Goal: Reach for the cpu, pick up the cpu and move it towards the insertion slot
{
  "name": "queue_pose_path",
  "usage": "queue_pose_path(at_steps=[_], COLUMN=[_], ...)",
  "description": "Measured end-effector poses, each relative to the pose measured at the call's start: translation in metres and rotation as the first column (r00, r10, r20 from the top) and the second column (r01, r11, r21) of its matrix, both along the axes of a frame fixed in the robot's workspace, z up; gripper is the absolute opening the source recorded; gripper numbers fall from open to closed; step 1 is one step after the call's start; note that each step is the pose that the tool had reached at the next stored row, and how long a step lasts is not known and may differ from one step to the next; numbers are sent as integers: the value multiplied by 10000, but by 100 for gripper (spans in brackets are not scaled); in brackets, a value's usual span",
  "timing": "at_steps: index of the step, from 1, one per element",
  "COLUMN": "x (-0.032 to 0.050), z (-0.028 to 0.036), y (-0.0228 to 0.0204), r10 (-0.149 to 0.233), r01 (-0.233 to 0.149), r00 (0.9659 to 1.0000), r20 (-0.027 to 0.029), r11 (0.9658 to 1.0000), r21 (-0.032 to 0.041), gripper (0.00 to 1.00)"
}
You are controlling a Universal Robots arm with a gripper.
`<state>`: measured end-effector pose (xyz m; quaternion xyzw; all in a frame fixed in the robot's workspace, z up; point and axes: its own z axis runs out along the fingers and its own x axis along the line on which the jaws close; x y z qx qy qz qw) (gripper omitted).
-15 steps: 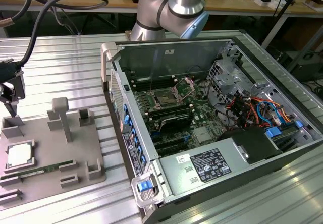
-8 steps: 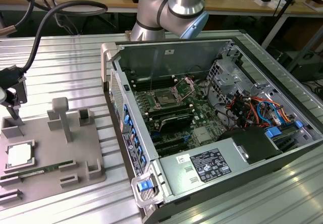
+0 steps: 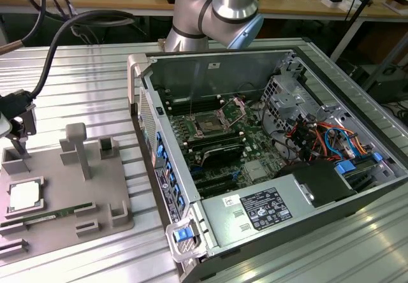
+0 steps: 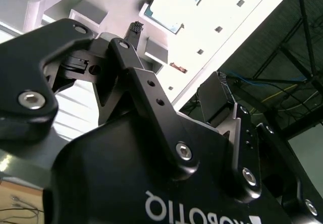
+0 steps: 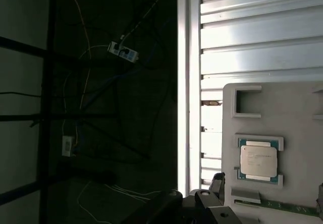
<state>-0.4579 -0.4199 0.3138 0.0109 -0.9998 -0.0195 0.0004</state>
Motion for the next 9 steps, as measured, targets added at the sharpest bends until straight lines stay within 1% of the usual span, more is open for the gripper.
queue_pose_path(at_steps=[4, 9], x=[0, 0], z=[-27, -128], y=[0, 0], r10=[0, 0], r01=[0, 0], r00=[10000, 10000], r20=[1, 0], r11=[10000, 10000], r21=[0, -1], gripper=[73, 73])
